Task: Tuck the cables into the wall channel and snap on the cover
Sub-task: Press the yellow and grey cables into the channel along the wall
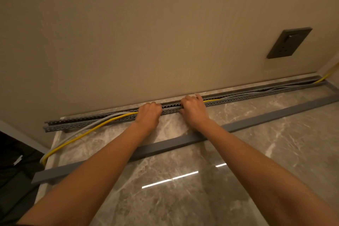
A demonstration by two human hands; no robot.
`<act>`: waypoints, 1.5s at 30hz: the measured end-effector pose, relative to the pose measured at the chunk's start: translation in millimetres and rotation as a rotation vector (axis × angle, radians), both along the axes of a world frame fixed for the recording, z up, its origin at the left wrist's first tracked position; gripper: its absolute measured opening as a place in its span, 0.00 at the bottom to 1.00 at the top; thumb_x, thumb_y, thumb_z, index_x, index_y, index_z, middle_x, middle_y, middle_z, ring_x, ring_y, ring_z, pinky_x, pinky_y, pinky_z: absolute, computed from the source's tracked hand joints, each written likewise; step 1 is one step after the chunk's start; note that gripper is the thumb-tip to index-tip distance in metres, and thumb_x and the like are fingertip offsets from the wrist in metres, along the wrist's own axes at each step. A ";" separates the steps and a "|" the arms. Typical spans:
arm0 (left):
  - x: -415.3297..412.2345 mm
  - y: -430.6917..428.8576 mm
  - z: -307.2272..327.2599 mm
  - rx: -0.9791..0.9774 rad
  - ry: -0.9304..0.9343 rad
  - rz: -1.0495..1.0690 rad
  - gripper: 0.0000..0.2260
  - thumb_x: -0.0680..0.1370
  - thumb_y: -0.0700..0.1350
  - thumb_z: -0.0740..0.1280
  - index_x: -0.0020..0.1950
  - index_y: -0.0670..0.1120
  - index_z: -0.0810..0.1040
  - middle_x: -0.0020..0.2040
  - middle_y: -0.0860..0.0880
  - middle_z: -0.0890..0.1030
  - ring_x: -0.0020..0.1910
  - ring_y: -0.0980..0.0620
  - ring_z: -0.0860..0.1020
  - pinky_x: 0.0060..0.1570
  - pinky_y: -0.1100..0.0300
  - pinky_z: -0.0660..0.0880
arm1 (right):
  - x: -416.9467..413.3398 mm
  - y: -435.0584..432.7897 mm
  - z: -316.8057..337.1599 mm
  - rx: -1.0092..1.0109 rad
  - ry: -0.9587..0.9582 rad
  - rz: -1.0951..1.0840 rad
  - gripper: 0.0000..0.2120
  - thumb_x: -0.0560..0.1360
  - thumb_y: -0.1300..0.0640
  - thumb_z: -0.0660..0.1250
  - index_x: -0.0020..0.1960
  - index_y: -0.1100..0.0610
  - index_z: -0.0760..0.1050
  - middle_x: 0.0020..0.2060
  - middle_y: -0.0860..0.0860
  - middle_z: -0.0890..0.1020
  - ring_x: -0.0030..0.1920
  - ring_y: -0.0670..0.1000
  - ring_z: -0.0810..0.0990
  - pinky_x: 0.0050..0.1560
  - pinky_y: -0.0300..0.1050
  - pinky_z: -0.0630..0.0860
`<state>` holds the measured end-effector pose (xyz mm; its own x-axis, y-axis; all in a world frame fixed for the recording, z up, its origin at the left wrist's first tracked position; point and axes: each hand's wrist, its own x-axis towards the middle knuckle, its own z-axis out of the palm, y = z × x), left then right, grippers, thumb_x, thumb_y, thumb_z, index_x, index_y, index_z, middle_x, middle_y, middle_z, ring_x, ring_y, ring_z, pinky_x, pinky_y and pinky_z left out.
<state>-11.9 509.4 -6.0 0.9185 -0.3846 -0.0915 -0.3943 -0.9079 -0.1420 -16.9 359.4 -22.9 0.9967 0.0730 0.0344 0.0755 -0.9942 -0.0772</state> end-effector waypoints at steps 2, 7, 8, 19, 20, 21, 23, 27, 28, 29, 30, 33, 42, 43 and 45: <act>0.5 -4.9 2.4 0.014 0.008 -0.011 0.11 0.79 0.35 0.58 0.59 0.39 0.74 0.59 0.40 0.78 0.58 0.41 0.76 0.55 0.50 0.73 | -0.8 -15.5 2.0 -0.058 0.018 -0.015 0.13 0.78 0.58 0.62 0.60 0.60 0.75 0.60 0.56 0.77 0.63 0.57 0.74 0.75 0.54 0.54; 3.6 -14.5 5.7 0.051 0.016 0.002 0.12 0.79 0.33 0.57 0.60 0.39 0.75 0.60 0.40 0.78 0.60 0.41 0.76 0.57 0.51 0.74 | 3.1 -39.1 10.0 -0.110 0.022 -0.055 0.11 0.76 0.62 0.63 0.57 0.61 0.76 0.58 0.57 0.79 0.62 0.58 0.75 0.71 0.51 0.61; 4.6 -15.4 6.0 0.056 0.016 0.008 0.12 0.79 0.33 0.57 0.60 0.39 0.75 0.59 0.40 0.78 0.59 0.41 0.76 0.56 0.51 0.74 | 3.6 -40.4 11.4 -0.112 0.030 -0.060 0.11 0.75 0.63 0.63 0.56 0.62 0.76 0.57 0.58 0.79 0.61 0.59 0.76 0.68 0.50 0.64; 5.7 -19.8 2.1 0.058 0.011 -0.003 0.11 0.80 0.36 0.57 0.60 0.40 0.74 0.59 0.41 0.78 0.59 0.42 0.77 0.57 0.52 0.74 | 8.9 -39.7 17.4 0.033 0.129 -0.174 0.13 0.78 0.65 0.60 0.59 0.63 0.77 0.57 0.63 0.80 0.59 0.62 0.78 0.58 0.51 0.75; 5.5 -18.7 1.1 0.049 0.008 -0.003 0.11 0.80 0.36 0.57 0.60 0.40 0.74 0.59 0.41 0.78 0.59 0.42 0.76 0.57 0.52 0.73 | 6.9 -38.7 16.8 0.037 0.127 -0.178 0.13 0.78 0.65 0.60 0.59 0.64 0.77 0.57 0.63 0.80 0.59 0.62 0.78 0.58 0.51 0.75; 4.0 -17.0 0.3 0.034 0.006 0.003 0.11 0.80 0.36 0.57 0.60 0.40 0.74 0.59 0.41 0.78 0.59 0.42 0.76 0.56 0.52 0.73 | 3.2 -37.5 16.5 0.034 0.121 -0.170 0.12 0.78 0.66 0.59 0.59 0.65 0.77 0.57 0.62 0.80 0.59 0.62 0.78 0.58 0.52 0.75; 3.2 -11.7 -2.3 -0.014 -0.002 0.018 0.10 0.80 0.35 0.57 0.58 0.39 0.74 0.58 0.40 0.78 0.58 0.41 0.76 0.54 0.51 0.73 | -2.7 -34.0 14.5 0.019 0.094 -0.140 0.12 0.77 0.68 0.58 0.58 0.66 0.75 0.58 0.62 0.78 0.60 0.62 0.77 0.60 0.53 0.73; -2.4 9.6 -14.2 -0.221 -0.072 0.013 0.10 0.75 0.30 0.61 0.54 0.36 0.77 0.53 0.37 0.78 0.52 0.38 0.76 0.46 0.48 0.75 | -13.3 -20.9 9.6 0.001 0.000 -0.086 0.15 0.75 0.70 0.57 0.61 0.66 0.73 0.60 0.62 0.76 0.63 0.61 0.72 0.65 0.52 0.67; -3.9 15.9 -17.3 -0.248 -0.105 -0.008 0.10 0.73 0.29 0.65 0.53 0.35 0.78 0.51 0.36 0.78 0.49 0.37 0.77 0.44 0.48 0.76 | -14.5 -15.2 8.9 0.002 -0.016 -0.071 0.15 0.75 0.69 0.58 0.61 0.66 0.73 0.60 0.62 0.76 0.63 0.61 0.72 0.67 0.52 0.65; -4.9 22.7 -20.0 -0.254 -0.129 -0.025 0.10 0.70 0.28 0.68 0.50 0.34 0.80 0.48 0.36 0.79 0.46 0.38 0.78 0.41 0.49 0.77 | -15.2 -8.5 8.4 0.005 -0.022 -0.054 0.15 0.76 0.68 0.58 0.61 0.65 0.73 0.60 0.61 0.76 0.63 0.60 0.72 0.68 0.52 0.64; -6.2 30.2 -20.7 -0.246 -0.144 -0.028 0.11 0.67 0.27 0.71 0.47 0.35 0.80 0.44 0.37 0.80 0.43 0.38 0.79 0.39 0.50 0.77 | -15.5 -0.1 8.1 0.014 -0.025 -0.034 0.14 0.76 0.66 0.58 0.61 0.64 0.74 0.60 0.60 0.77 0.63 0.60 0.72 0.69 0.51 0.62; -9.3 50.4 -17.5 -0.258 -0.154 0.013 0.13 0.64 0.24 0.70 0.46 0.34 0.80 0.42 0.35 0.80 0.41 0.35 0.79 0.37 0.48 0.78 | -14.9 28.9 7.2 0.080 -0.035 0.025 0.14 0.77 0.64 0.58 0.60 0.63 0.75 0.59 0.59 0.78 0.62 0.59 0.73 0.70 0.51 0.62; -22.1 112.5 -16.0 -0.267 -0.283 0.145 0.15 0.66 0.25 0.68 0.50 0.37 0.77 0.46 0.36 0.79 0.45 0.36 0.78 0.40 0.49 0.75 | -12.8 124.7 16.7 0.289 -0.008 0.087 0.12 0.76 0.69 0.60 0.59 0.65 0.75 0.58 0.61 0.78 0.60 0.60 0.75 0.57 0.51 0.73; -22.0 119.5 -17.3 -0.251 -0.279 0.118 0.16 0.62 0.24 0.70 0.47 0.37 0.78 0.42 0.36 0.80 0.40 0.37 0.80 0.35 0.51 0.76 | -12.5 127.8 16.6 0.280 -0.008 0.078 0.13 0.76 0.69 0.60 0.60 0.64 0.74 0.58 0.60 0.77 0.60 0.60 0.75 0.56 0.51 0.73; -20.9 133.9 -19.5 -0.234 -0.270 0.080 0.19 0.55 0.25 0.75 0.42 0.37 0.80 0.35 0.37 0.80 0.32 0.39 0.80 0.28 0.55 0.76 | -12.9 129.1 15.4 0.249 -0.014 0.072 0.14 0.76 0.70 0.59 0.60 0.63 0.75 0.58 0.59 0.78 0.60 0.59 0.75 0.53 0.50 0.74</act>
<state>-32.8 643.3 -25.4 0.9255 -0.2924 0.2407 -0.2974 -0.9546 -0.0161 -29.7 488.5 -7.4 0.9885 0.1317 0.0738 0.1485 -0.9364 -0.3178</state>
